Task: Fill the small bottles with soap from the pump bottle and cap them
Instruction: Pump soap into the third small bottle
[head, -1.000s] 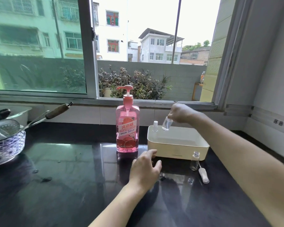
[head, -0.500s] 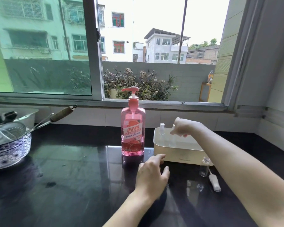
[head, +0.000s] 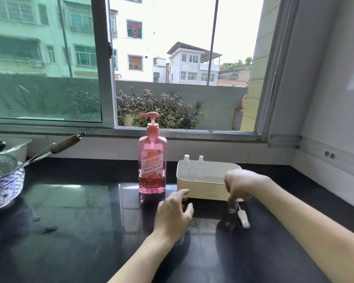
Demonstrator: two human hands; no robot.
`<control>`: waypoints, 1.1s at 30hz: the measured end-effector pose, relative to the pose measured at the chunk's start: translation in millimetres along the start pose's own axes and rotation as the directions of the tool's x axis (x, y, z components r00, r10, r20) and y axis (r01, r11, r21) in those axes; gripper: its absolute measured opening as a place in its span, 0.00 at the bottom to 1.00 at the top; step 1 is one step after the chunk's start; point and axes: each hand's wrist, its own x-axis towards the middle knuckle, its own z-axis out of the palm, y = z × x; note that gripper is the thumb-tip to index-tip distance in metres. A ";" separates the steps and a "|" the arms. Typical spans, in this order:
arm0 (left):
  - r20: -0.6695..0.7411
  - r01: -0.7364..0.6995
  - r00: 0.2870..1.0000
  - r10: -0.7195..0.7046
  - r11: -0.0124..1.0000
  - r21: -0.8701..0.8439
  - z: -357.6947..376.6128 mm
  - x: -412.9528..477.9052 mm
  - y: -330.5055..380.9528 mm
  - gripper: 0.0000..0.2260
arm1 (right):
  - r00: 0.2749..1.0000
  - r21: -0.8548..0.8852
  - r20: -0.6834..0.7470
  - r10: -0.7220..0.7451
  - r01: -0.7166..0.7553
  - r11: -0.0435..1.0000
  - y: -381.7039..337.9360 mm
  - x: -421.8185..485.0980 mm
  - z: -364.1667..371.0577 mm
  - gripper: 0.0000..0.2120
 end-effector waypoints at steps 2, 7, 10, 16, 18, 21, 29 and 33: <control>0.018 -0.005 1.000 0.006 1.000 -0.018 0.9 -2.8 0.2 0.19 | 1.000 0.007 -0.004 -0.011 0.011 1.000 -3.4 1.4 8.6 0.15; 0.027 -0.031 0.999 0.035 0.991 -0.132 -5.4 -1.8 9.5 0.28 | 0.961 0.270 -0.103 -0.257 0.275 0.923 -46.1 -12.1 -22.7 0.10; -0.097 -0.025 0.995 0.002 0.972 -0.234 -20.4 3.3 14.1 0.20 | 0.891 0.318 -0.202 -0.406 0.452 0.833 -77.1 -21.2 -45.8 0.11; -0.361 0.066 0.920 -0.151 0.969 -0.238 -81.7 47.2 -10.0 0.13 | 0.714 0.147 -0.577 -0.397 0.569 0.809 -115.9 -2.3 -91.4 0.14; -0.427 0.112 0.887 -0.177 0.979 -0.173 -104.5 69.0 -18.7 0.13 | 0.647 0.119 -0.682 -0.341 0.558 0.821 -126.0 7.9 -103.6 0.13; -0.454 0.130 0.872 -0.180 0.982 -0.139 -132.2 95.4 -18.4 0.11 | 0.596 0.071 -0.732 -0.330 0.549 0.833 -140.6 22.3 -115.2 0.20; -0.466 0.092 0.878 -0.106 0.994 -0.052 -146.2 126.3 -12.3 0.15 | 0.579 0.022 -0.743 -0.336 0.523 0.852 -160.6 60.4 -100.7 0.21; -0.477 0.058 0.877 -0.064 0.998 -0.026 -146.1 131.8 -10.4 0.15 | 0.544 0.026 -0.782 -0.304 0.516 0.856 -161.1 60.5 -98.2 0.18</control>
